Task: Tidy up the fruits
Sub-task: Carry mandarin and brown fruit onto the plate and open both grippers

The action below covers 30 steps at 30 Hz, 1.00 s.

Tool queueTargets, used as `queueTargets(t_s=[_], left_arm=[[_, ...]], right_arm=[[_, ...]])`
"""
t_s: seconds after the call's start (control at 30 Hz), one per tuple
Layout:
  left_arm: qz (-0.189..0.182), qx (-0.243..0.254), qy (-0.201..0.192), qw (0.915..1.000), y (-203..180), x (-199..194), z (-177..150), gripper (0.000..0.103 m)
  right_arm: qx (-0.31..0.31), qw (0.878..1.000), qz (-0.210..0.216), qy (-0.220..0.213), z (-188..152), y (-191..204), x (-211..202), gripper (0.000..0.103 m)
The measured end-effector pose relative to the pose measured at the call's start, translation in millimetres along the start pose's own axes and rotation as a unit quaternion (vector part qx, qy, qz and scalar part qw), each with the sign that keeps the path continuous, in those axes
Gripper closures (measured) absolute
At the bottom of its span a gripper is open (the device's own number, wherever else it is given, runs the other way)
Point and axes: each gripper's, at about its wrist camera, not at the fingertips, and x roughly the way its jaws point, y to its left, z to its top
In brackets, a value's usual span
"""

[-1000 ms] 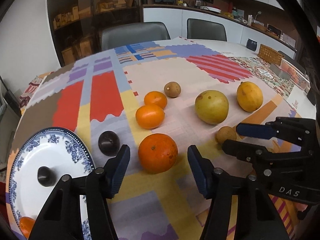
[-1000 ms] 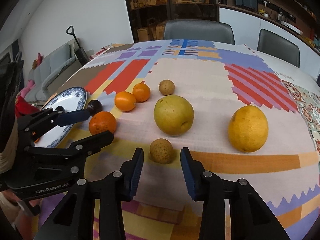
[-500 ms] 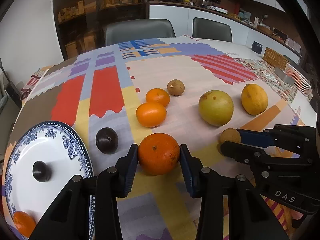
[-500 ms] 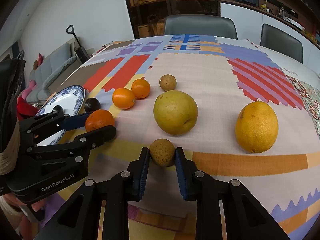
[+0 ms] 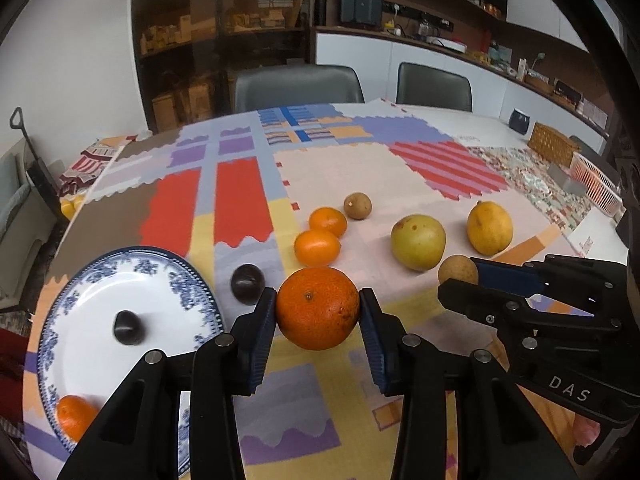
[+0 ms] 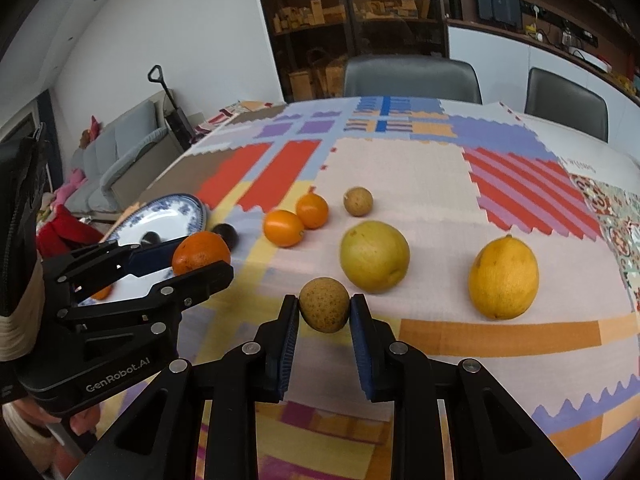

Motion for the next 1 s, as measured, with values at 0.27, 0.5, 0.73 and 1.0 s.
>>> queueTargets(t_s=[0.27,0.5,0.73,1.0], left_arm=[[0.024,-0.020,-0.027,0.9991,11,-39,-1,0.063],[0.054,-0.039,-0.042,0.9969,26,-71,-4,0.063],[0.084,-0.064,-0.049,0.9932,47,-98,-9,0.063],[0.119,-0.084,-0.045,0.9883,78,-114,-19,0.063]], right_arm=[[-0.023,0.999,0.015,-0.028,8,26,-24,0.076],[-0.043,0.997,0.032,-0.048,14,50,-42,0.076],[-0.064,0.995,0.052,-0.062,21,76,-53,0.076],[-0.088,0.991,0.079,-0.066,30,111,-48,0.076]])
